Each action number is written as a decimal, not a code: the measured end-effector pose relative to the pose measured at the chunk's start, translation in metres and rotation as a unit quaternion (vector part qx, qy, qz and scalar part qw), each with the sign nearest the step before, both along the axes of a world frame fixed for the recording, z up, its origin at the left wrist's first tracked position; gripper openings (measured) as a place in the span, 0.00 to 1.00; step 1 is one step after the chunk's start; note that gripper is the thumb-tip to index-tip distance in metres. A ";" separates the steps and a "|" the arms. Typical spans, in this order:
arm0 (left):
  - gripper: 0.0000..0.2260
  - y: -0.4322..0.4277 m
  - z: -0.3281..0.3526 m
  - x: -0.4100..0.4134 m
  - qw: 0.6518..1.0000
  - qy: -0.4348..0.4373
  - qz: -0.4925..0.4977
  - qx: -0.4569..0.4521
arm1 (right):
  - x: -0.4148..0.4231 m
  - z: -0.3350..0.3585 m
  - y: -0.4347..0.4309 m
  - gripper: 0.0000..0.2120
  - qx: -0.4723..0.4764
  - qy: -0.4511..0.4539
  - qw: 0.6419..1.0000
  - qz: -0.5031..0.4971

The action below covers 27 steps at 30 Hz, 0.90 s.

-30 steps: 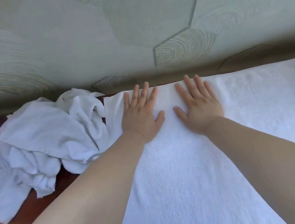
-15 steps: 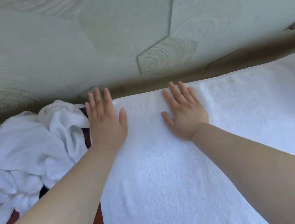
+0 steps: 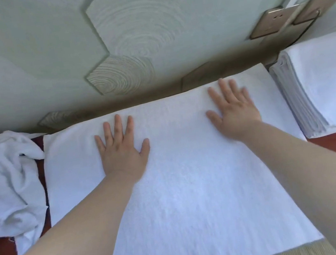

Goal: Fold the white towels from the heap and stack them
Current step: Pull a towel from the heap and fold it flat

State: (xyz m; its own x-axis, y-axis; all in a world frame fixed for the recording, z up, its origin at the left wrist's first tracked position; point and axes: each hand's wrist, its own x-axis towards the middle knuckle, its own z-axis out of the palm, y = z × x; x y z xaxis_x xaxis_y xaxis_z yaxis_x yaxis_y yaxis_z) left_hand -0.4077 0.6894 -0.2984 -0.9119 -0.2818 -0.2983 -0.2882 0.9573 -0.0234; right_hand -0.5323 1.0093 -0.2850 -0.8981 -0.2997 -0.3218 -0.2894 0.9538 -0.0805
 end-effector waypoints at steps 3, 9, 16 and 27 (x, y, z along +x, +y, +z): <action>0.35 0.010 0.009 -0.005 0.999 -0.014 0.032 -0.016 | -0.015 0.001 0.037 0.36 0.025 0.004 1.000 -0.002; 0.34 0.117 0.014 -0.005 0.995 0.005 -0.092 0.030 | -0.015 0.003 0.041 0.37 -0.003 0.005 1.000 0.003; 0.35 0.117 0.004 -0.001 0.997 -0.005 -0.070 -0.023 | -0.017 0.000 0.045 0.38 -0.030 -0.002 0.999 0.009; 0.35 0.115 0.004 -0.002 0.998 0.005 -0.063 0.000 | 0.008 0.013 0.062 0.36 -0.064 0.003 0.996 -0.065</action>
